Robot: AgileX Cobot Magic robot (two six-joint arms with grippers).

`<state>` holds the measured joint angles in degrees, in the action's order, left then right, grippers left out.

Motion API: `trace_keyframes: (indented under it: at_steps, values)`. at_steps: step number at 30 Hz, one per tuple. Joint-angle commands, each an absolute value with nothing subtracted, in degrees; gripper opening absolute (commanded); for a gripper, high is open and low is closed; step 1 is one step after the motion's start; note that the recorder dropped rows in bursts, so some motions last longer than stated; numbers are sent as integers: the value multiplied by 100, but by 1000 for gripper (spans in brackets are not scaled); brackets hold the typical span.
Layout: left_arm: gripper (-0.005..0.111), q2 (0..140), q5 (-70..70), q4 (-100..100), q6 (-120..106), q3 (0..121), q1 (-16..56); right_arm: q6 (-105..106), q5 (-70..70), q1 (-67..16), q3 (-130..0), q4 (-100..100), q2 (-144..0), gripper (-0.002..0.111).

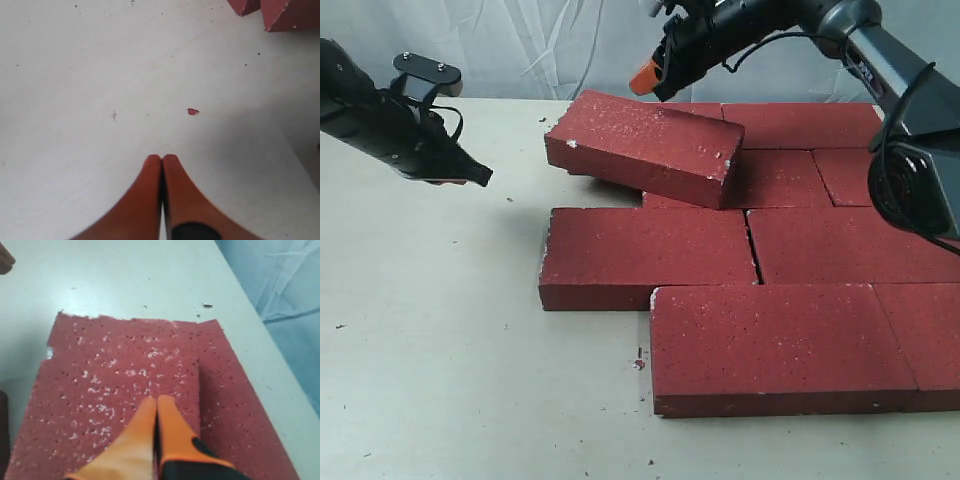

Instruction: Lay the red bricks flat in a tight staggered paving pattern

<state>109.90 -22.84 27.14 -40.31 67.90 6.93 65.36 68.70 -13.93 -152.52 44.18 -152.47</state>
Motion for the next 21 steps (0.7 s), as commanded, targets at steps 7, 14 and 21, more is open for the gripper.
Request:
trace_keyframes:
  at_steps: [7, 14, 21]
  values:
    - [0, 11024, -1592, 3015, -3948, 6768, 218, 1706, 6996, -947, -14798, 0, -13983, -1]
    - [0, 11235, -915, 3342, -3960, 6984, 241, 1991, 6996, -972, -12997, 418, -13199, -1]
    - [0, 12092, -2486, 3927, -3948, 8896, 241, 2162, 6996, -996, -11727, 749, -12564, -1]
